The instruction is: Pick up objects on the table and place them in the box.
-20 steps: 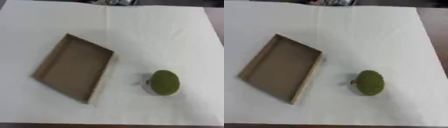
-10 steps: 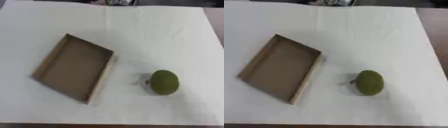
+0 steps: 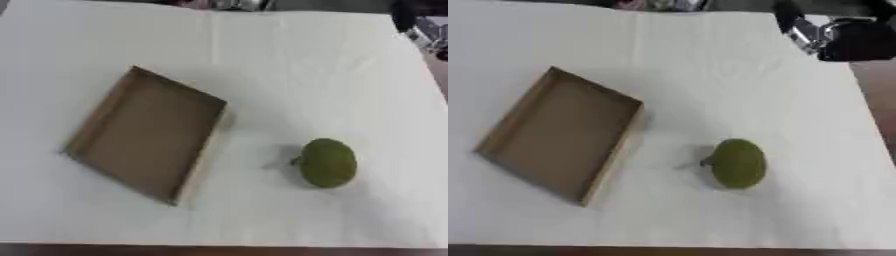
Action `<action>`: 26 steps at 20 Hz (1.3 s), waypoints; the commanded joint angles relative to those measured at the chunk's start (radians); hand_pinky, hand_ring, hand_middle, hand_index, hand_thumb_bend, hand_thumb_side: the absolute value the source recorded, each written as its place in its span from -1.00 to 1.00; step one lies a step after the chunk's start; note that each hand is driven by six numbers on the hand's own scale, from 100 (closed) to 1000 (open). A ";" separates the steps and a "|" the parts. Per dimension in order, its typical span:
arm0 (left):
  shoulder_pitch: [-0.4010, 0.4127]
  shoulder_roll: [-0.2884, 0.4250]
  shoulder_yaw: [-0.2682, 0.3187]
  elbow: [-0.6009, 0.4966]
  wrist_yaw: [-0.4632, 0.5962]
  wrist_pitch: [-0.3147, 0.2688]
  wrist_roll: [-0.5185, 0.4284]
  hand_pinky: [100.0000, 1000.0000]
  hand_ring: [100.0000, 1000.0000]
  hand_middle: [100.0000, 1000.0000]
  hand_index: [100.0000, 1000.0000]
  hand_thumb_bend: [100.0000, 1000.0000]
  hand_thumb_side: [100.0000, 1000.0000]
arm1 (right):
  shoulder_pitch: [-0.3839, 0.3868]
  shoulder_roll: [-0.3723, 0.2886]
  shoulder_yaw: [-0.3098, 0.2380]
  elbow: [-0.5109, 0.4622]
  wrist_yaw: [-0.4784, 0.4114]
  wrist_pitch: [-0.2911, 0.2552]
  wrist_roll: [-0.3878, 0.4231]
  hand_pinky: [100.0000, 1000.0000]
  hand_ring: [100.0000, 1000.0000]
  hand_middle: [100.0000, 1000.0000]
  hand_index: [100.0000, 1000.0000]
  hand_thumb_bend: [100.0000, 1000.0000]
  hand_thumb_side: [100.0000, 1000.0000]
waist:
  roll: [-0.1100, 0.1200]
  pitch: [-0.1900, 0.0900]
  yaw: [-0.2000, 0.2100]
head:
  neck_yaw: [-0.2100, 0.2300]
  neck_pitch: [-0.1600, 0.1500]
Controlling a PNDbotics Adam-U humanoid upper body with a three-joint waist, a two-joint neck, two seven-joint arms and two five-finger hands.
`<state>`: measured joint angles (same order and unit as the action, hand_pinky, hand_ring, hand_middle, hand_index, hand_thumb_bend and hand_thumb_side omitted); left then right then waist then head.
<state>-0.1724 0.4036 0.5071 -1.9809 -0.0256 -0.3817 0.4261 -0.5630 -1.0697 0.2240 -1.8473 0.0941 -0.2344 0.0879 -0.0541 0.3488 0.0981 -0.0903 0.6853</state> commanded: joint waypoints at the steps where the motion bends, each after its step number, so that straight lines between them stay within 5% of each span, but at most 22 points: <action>1: -0.003 0.036 0.002 -0.019 0.001 0.000 -0.005 0.35 0.39 0.29 0.60 -1.00 0.16 | -0.007 -0.040 0.035 0.024 0.055 -0.040 -0.044 0.60 0.37 0.55 0.72 -1.00 0.32 | 0.001 -0.020 0.001 | 0.000 0.001; 11: -0.007 0.040 0.000 -0.019 0.001 0.001 -0.010 0.35 0.39 0.29 0.60 -1.00 0.16 | 0.037 -0.041 0.132 0.075 0.192 -0.110 -0.203 0.59 0.34 0.54 0.71 -1.00 0.40 | -0.007 -0.016 0.001 | 0.003 -0.001; 26: -0.014 0.048 -0.007 -0.019 0.007 0.004 -0.023 0.35 0.39 0.29 0.60 -1.00 0.16 | 0.068 -0.048 0.243 0.122 0.171 -0.178 -0.263 0.60 0.28 0.54 0.74 -1.00 0.51 | -0.021 -0.017 0.009 | -0.028 0.005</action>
<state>-0.1778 0.4132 0.5000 -1.9809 -0.0222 -0.3766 0.4085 -0.4839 -1.0774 0.4701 -1.7284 0.2720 -0.4061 -0.1738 -0.0786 0.3507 0.1063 -0.1154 0.6858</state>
